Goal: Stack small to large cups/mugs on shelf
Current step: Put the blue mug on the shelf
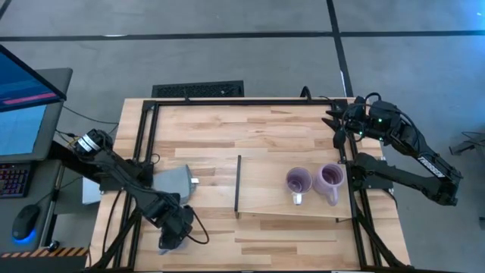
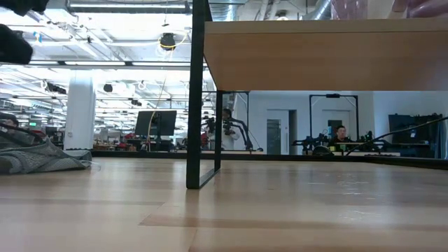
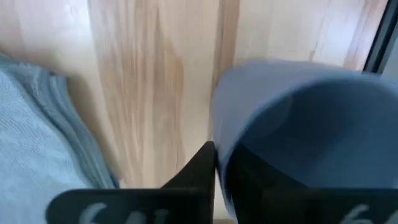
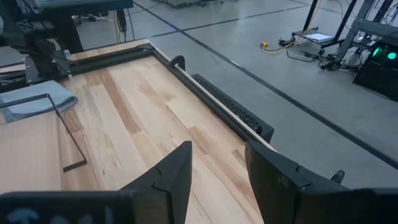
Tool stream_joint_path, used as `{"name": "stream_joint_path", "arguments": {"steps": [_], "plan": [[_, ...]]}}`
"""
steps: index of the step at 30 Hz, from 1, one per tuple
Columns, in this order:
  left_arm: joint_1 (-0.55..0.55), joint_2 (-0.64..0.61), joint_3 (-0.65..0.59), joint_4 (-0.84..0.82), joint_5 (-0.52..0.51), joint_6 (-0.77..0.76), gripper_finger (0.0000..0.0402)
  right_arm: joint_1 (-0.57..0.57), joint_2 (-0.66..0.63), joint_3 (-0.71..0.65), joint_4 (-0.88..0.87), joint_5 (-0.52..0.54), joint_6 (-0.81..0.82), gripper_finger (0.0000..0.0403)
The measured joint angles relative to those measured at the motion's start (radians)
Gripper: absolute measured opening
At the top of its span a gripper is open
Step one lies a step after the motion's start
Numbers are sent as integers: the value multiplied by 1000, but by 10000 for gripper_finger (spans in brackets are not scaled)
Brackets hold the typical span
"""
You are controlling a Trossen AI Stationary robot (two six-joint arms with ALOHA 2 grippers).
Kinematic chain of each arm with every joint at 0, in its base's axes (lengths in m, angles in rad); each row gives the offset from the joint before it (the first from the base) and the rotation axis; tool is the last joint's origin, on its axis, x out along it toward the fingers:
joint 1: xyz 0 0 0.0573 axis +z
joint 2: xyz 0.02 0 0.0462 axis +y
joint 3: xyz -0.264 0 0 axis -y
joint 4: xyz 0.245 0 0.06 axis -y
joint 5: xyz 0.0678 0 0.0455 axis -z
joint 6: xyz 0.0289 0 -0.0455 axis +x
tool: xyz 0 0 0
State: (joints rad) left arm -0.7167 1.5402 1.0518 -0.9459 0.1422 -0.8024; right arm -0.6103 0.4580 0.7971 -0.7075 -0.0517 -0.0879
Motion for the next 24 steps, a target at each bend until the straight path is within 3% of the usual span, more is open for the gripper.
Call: {"name": "stream_joint_path", "arguments": {"steps": [4,13,19,24], "plan": [[22,0,0,-6,3,51,12,0,0,0,-1,0,0,171],[100,-25,-1,-91,-30,-18,5,0,0,0,-3,0,0,173],[205,-155,-1,-172,-69,-101,5,0,0,0,-3,0,1,172],[357,-302,-1,-148,-72,-153,5,0,0,0,-3,0,1,173]]}}
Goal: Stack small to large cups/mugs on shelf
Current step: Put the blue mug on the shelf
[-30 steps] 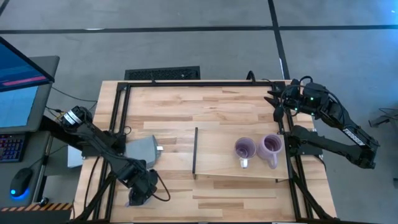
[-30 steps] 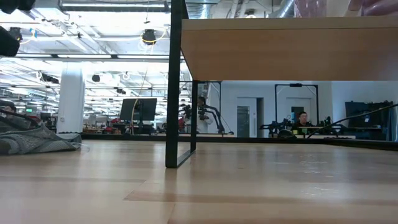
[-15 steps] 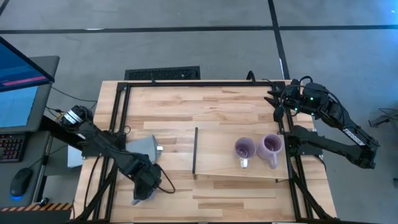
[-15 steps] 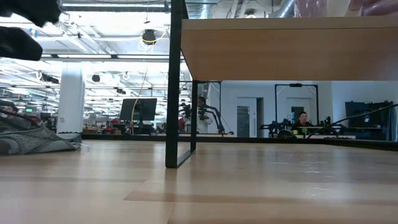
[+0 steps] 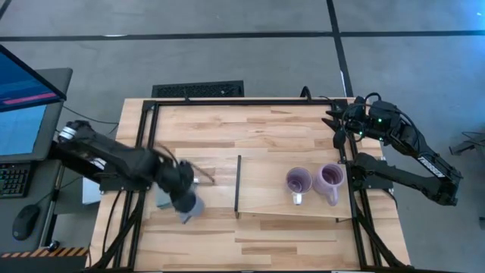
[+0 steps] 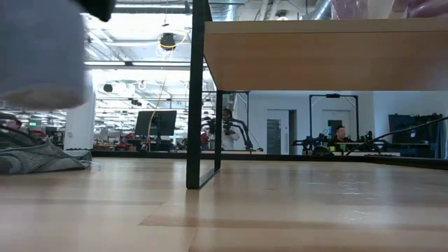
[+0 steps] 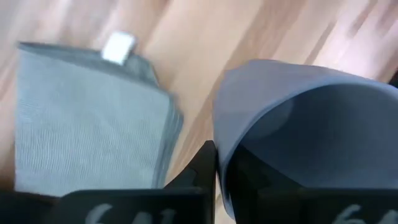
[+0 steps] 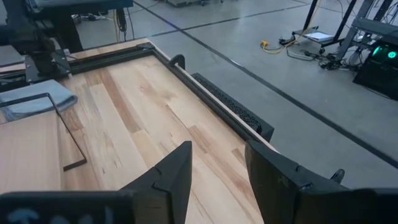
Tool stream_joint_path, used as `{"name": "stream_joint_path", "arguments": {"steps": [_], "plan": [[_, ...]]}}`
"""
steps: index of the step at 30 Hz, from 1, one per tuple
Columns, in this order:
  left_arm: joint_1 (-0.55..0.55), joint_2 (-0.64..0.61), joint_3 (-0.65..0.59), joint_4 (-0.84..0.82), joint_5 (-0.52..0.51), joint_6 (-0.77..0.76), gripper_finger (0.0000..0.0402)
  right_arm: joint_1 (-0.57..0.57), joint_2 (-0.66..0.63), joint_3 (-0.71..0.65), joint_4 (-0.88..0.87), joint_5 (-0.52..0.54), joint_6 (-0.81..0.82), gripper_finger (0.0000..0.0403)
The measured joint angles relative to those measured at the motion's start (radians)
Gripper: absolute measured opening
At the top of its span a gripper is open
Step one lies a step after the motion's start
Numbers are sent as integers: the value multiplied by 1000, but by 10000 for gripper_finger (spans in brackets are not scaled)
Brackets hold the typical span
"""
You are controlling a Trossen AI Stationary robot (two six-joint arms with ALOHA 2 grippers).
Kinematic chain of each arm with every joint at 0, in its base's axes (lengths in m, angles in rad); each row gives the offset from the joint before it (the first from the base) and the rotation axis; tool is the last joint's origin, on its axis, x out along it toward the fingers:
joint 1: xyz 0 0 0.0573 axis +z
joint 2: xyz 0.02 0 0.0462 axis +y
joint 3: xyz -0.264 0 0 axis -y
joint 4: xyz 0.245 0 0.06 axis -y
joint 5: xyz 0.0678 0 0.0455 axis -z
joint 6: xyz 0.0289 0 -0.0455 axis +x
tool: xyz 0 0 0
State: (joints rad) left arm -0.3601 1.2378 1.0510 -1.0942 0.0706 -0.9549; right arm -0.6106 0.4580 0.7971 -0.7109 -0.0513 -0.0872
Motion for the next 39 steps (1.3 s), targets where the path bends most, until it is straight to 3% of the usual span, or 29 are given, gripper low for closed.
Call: {"name": "stream_joint_path", "arguments": {"steps": [5,9,13,24,33,35,39], "plan": [[187,-101,65,13,-63,-14,5,0,0,0,-4,0,0,171],[319,-131,167,56,-126,115,5,0,0,0,-24,0,0,172],[429,-99,295,84,-110,249,5,0,0,0,-43,0,0,173],[560,303,799,-226,65,524,5,0,0,0,-45,0,1,173],[554,619,1271,-454,83,606,5,0,0,0,-71,0,0,171],[549,659,1306,-458,94,599,5,0,0,0,-95,0,0,172],[539,678,1253,-444,167,533,5,0,0,0,-139,0,1,171]]}}
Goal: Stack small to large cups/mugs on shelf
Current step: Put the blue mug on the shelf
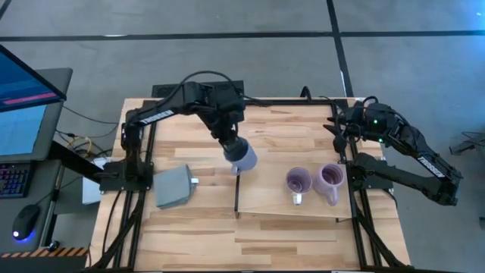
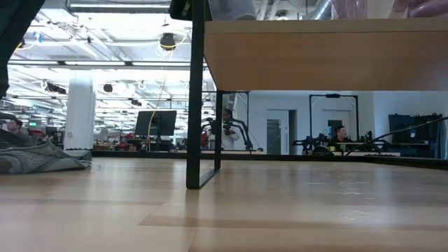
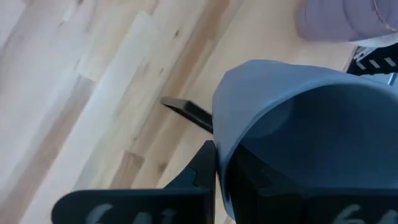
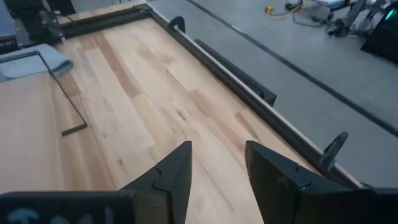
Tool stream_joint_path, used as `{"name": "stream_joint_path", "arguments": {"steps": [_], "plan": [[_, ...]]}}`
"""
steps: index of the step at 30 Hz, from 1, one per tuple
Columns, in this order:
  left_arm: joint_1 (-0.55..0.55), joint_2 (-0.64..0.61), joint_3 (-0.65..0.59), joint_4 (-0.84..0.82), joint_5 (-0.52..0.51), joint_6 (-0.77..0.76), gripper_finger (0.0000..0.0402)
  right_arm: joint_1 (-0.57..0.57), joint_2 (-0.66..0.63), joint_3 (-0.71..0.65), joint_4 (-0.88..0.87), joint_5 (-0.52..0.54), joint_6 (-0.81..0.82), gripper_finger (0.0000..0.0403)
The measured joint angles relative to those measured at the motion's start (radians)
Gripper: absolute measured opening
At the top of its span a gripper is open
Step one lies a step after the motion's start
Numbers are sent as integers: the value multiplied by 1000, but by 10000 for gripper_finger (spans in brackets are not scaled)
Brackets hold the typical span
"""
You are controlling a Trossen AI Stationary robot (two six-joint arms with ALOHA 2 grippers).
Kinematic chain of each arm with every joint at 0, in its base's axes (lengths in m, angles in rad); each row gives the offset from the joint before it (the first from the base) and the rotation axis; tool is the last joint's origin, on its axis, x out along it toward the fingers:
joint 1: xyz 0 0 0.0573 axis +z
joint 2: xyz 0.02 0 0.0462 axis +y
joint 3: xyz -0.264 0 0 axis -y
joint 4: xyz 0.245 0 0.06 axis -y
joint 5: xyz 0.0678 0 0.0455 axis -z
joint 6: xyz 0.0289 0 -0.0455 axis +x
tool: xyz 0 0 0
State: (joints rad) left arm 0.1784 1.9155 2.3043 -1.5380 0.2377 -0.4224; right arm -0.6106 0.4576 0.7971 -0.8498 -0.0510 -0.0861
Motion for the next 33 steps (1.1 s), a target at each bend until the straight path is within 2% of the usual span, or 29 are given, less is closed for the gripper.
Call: {"name": "stream_joint_path", "arguments": {"steps": [11,17,33], "plan": [[-85,19,4,199,-11,-105,5,0,0,0,20,0,26,172],[-134,43,4,187,-71,-137,5,0,0,0,20,0,25,172],[-175,152,4,143,-44,-147,5,0,0,0,11,-1,23,172]]}}
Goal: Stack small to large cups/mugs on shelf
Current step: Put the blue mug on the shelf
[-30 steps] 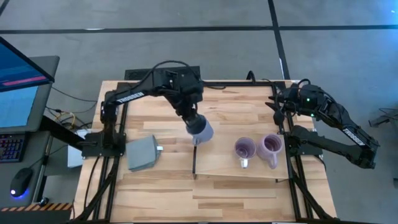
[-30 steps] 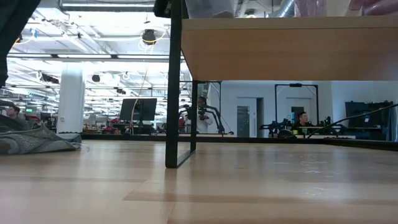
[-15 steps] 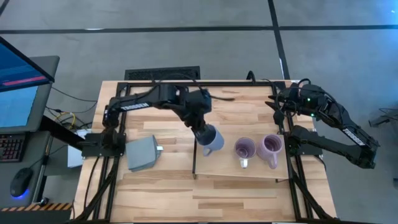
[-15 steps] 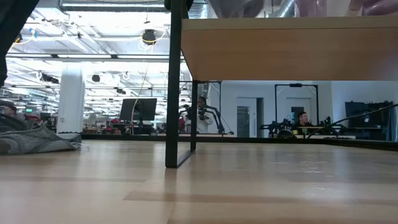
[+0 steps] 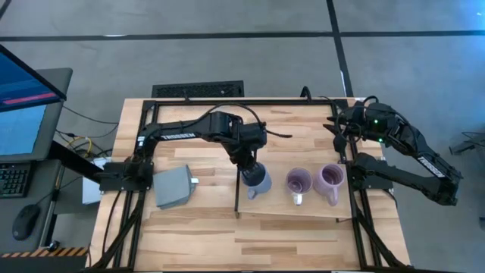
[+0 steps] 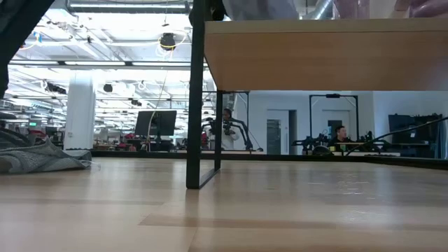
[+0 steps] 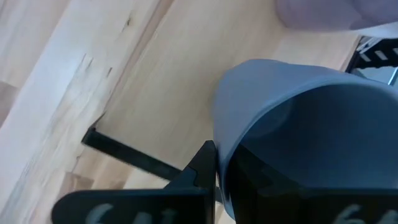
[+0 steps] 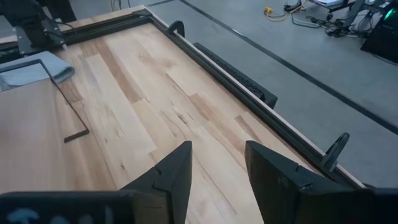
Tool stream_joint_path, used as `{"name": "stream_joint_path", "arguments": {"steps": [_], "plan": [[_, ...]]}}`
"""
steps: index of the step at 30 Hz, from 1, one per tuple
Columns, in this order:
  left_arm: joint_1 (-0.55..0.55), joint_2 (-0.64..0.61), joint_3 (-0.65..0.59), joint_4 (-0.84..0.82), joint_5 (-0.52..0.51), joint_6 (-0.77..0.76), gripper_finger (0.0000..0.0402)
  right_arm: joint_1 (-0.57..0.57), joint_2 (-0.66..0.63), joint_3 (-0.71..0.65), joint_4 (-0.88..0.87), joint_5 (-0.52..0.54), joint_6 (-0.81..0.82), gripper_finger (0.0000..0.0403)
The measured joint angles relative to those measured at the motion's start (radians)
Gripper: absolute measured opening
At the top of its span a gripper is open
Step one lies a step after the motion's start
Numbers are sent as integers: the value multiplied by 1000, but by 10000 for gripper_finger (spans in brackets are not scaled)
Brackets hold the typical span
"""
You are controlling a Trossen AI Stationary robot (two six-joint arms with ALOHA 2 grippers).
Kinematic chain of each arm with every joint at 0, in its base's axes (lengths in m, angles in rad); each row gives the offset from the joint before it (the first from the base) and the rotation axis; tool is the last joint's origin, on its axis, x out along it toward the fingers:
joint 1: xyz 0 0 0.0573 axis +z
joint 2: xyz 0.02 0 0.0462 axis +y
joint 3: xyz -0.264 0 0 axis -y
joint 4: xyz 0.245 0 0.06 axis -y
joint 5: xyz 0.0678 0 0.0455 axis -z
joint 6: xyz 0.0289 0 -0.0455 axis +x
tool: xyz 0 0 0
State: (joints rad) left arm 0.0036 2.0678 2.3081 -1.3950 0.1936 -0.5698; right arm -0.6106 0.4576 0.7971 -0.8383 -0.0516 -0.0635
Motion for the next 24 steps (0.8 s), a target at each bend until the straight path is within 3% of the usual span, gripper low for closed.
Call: {"name": "stream_joint_path", "arguments": {"steps": [24], "plan": [[-4,-3,0,-70,-26,-45,5,0,0,0,-16,0,-24,173]]}}
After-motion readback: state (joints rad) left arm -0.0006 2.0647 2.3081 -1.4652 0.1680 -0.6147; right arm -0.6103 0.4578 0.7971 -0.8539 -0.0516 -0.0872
